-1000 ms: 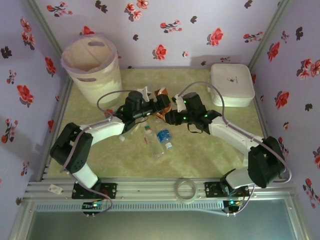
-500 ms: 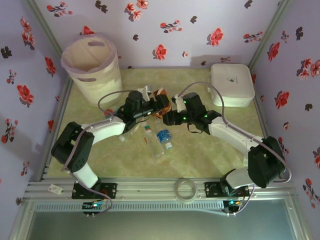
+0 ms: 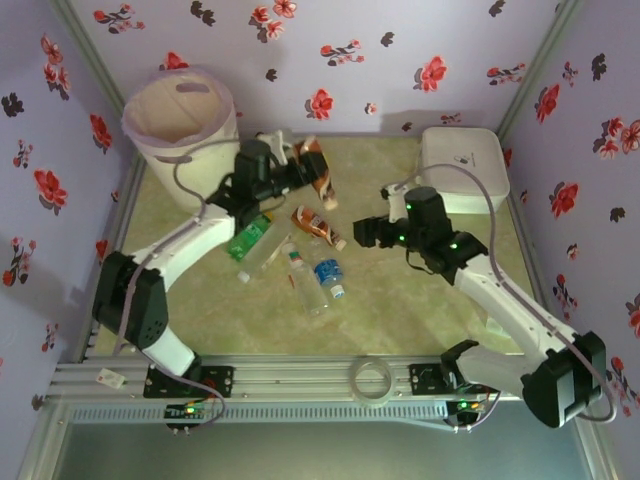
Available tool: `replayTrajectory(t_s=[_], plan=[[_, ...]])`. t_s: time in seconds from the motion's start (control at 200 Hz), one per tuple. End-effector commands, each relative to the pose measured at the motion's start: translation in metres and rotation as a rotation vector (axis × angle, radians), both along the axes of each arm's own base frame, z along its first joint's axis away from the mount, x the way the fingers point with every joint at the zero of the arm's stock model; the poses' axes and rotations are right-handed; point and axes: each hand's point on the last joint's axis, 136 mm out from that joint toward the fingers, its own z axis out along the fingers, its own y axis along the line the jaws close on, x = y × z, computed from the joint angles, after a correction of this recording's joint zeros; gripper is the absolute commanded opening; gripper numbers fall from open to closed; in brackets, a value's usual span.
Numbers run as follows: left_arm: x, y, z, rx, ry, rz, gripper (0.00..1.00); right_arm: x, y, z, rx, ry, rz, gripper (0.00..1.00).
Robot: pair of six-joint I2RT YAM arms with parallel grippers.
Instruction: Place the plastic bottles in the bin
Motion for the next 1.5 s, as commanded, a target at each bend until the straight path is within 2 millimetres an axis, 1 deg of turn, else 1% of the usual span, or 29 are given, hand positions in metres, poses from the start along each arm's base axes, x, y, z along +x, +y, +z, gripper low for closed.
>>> replayTrajectory(t_s=[0.0,0.06,0.15,0.23,0.315,0.325,0.385,0.4,0.405,0.435,0.47,0.475,0.495,0.5,0.51,0.53,0.545,0.565,0.675,0.795,0.85,0.865,0.935,0.99,1.2,1.27,1.35,1.42,1.495], plan=[[0.003,0.052,0.066,0.114,-0.126,0.065,0.47,-0.009,-0.023,-0.035,-0.065,0.098,-0.057,0.81],[0.012,0.076,0.092,0.137,-0.168,0.108,0.46,-0.008,-0.025,-0.039,-0.066,0.106,-0.068,0.81],[0.032,0.12,0.12,0.179,-0.202,0.203,0.46,-0.006,-0.025,-0.042,-0.058,0.114,-0.079,0.81],[0.047,0.158,0.14,0.192,-0.224,0.287,0.46,-0.004,-0.025,-0.044,-0.061,0.122,-0.082,0.8],[0.066,0.201,0.153,0.221,-0.232,0.388,0.46,-0.005,-0.027,-0.046,-0.075,0.131,-0.087,0.8],[0.069,0.203,0.152,0.226,-0.226,0.392,0.46,-0.005,-0.027,-0.045,-0.076,0.13,-0.089,0.8],[0.086,0.236,0.149,0.26,-0.198,0.461,0.46,-0.006,-0.03,-0.047,-0.091,0.132,-0.095,0.8],[0.086,0.242,0.153,0.266,-0.202,0.473,0.46,-0.007,-0.031,-0.047,-0.093,0.131,-0.096,0.8],[0.09,0.244,0.148,0.27,-0.191,0.475,0.46,-0.007,-0.031,-0.047,-0.094,0.131,-0.097,0.8],[0.1,0.257,0.145,0.283,-0.174,0.497,0.45,-0.008,-0.032,-0.047,-0.099,0.132,-0.098,0.8],[0.109,0.27,0.137,0.3,-0.14,0.513,0.45,-0.008,-0.034,-0.048,-0.106,0.132,-0.102,0.8],[0.107,0.272,0.14,0.3,-0.143,0.517,0.45,-0.008,-0.034,-0.048,-0.107,0.132,-0.103,0.8],[0.113,0.277,0.135,0.308,-0.126,0.523,0.45,-0.009,-0.035,-0.048,-0.111,0.133,-0.106,0.8],[0.117,0.279,0.128,0.314,-0.109,0.523,0.45,-0.009,-0.036,-0.048,-0.111,0.132,-0.106,0.8],[0.117,0.282,0.131,0.317,-0.112,0.529,0.45,-0.009,-0.036,-0.048,-0.112,0.131,-0.106,0.8],[0.124,0.287,0.122,0.328,-0.087,0.531,0.45,-0.009,-0.037,-0.048,-0.116,0.131,-0.109,0.8],[0.129,0.292,0.12,0.334,-0.083,0.538,0.45,-0.01,-0.037,-0.049,-0.118,0.132,-0.11,0.8],[0.131,0.297,0.117,0.347,-0.071,0.545,0.45,-0.01,-0.038,-0.049,-0.12,0.132,-0.112,0.8],[0.153,0.32,0.08,0.414,0.02,0.571,0.45,-0.011,-0.043,-0.053,-0.133,0.134,-0.126,0.8],[0.171,0.338,0.039,0.455,0.107,0.584,0.43,-0.012,-0.045,-0.059,-0.143,0.145,-0.131,0.8],[0.178,0.342,0.021,0.479,0.136,0.584,0.43,-0.012,-0.046,-0.061,-0.148,0.151,-0.132,0.8],[0.176,0.342,0.012,0.487,0.169,0.576,0.43,-0.012,-0.046,-0.061,-0.149,0.152,-0.133,0.8],[0.179,0.339,-0.015,0.512,0.227,0.548,0.43,-0.011,-0.047,-0.062,-0.152,0.152,-0.137,0.8],[0.178,0.335,-0.031,0.547,0.254,0.528,0.43,-0.011,-0.047,-0.062,-0.152,0.15,-0.136,0.8],[0.175,0.319,-0.072,0.637,0.32,0.453,0.48,-0.011,-0.048,-0.07,-0.161,0.165,-0.141,0.8],[0.174,0.316,-0.085,0.661,0.342,0.436,0.54,-0.01,-0.047,-0.072,-0.159,0.169,-0.141,0.8],[0.174,0.315,-0.096,0.676,0.363,0.419,0.7,-0.01,-0.047,-0.072,-0.155,0.169,-0.141,0.8],[0.173,0.316,-0.096,0.692,0.362,0.423,0.81,-0.011,-0.047,-0.072,-0.156,0.171,-0.141,0.8],[0.173,0.317,-0.088,0.698,0.346,0.433,0.87,-0.012,-0.048,-0.073,-0.155,0.17,-0.143,0.8]])
